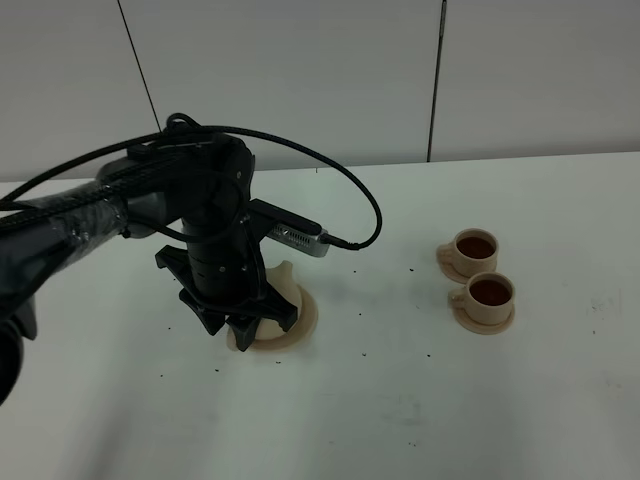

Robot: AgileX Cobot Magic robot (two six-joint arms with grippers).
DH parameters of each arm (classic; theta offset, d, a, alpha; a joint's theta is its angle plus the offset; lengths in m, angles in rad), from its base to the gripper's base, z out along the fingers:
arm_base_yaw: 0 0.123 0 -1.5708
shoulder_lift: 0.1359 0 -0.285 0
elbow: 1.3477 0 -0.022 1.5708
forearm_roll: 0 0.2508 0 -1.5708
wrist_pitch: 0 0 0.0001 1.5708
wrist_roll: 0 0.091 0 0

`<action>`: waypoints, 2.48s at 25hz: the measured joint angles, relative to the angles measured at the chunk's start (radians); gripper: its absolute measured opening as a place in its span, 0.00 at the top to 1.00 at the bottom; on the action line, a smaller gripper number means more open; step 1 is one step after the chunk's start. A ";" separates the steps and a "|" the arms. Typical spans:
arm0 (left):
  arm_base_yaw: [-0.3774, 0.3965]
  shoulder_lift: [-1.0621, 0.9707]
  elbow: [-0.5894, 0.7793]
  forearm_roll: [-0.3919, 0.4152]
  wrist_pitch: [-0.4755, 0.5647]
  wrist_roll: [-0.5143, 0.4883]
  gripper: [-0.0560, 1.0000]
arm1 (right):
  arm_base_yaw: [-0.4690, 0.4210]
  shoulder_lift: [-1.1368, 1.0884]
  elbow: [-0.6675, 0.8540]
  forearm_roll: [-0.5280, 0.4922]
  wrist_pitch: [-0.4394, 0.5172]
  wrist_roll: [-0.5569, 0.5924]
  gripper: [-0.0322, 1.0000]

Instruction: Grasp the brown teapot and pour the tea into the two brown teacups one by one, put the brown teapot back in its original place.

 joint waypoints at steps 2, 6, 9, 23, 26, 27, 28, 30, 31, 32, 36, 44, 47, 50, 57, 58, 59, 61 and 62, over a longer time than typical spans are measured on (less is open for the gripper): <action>0.000 -0.031 0.000 -0.016 0.014 0.020 0.51 | 0.000 0.000 0.000 0.000 0.000 0.000 0.74; 0.013 -0.089 0.000 -0.008 0.014 0.015 0.51 | 0.000 0.000 0.000 0.000 0.000 0.000 0.74; 0.061 -0.127 0.000 -0.003 0.014 0.002 0.51 | 0.000 0.000 0.000 0.000 0.000 0.000 0.74; 0.449 -0.198 0.000 0.006 0.014 -0.012 0.51 | 0.000 0.000 0.000 0.000 0.000 0.000 0.74; 0.510 -0.208 0.000 0.008 0.014 -0.012 0.51 | 0.000 0.000 0.000 0.000 0.000 0.000 0.74; 0.523 -0.210 0.000 0.008 0.014 -0.012 0.51 | 0.000 0.000 0.000 0.000 0.000 0.000 0.74; 0.533 -0.217 0.001 0.008 0.014 -0.012 0.51 | 0.000 0.000 0.000 0.000 0.000 0.000 0.74; 0.539 -0.237 0.030 0.015 0.014 -0.011 0.51 | 0.000 0.000 0.000 0.000 0.000 0.000 0.74; 0.539 -0.254 0.052 0.021 0.014 -0.007 0.51 | 0.000 0.000 0.000 0.000 0.000 0.000 0.74; 0.539 -0.271 0.083 0.026 0.014 -0.006 0.51 | 0.000 0.000 0.000 0.000 0.000 0.000 0.74; 0.539 -0.386 0.224 0.019 0.014 -0.006 0.51 | 0.000 0.000 0.000 0.000 0.000 0.000 0.74; 0.539 -0.728 0.557 -0.042 0.014 -0.028 0.51 | 0.000 0.000 0.000 0.000 0.000 0.000 0.74; 0.539 -0.860 0.677 -0.042 0.014 -0.042 0.51 | 0.000 0.000 0.000 0.000 0.000 0.000 0.74; 0.539 -0.986 0.775 -0.042 0.012 -0.074 0.51 | 0.000 0.000 0.000 0.000 0.000 0.000 0.74; 0.539 -1.288 0.990 -0.045 -0.036 -0.118 0.51 | 0.000 0.000 0.000 0.000 0.000 0.000 0.74; 0.539 -1.333 1.027 -0.045 -0.062 -0.127 0.51 | 0.000 0.000 0.000 0.000 0.000 0.000 0.74; 0.539 -1.375 1.061 -0.045 -0.091 -0.135 0.51 | 0.000 0.000 0.000 0.000 0.000 0.000 0.74; 0.539 -1.442 1.115 -0.045 -0.126 -0.147 0.51 | 0.000 0.000 0.000 0.000 0.000 0.000 0.74; 0.539 -1.470 1.133 -0.045 -0.131 -0.150 0.51 | 0.000 0.000 0.000 0.000 0.000 0.000 0.74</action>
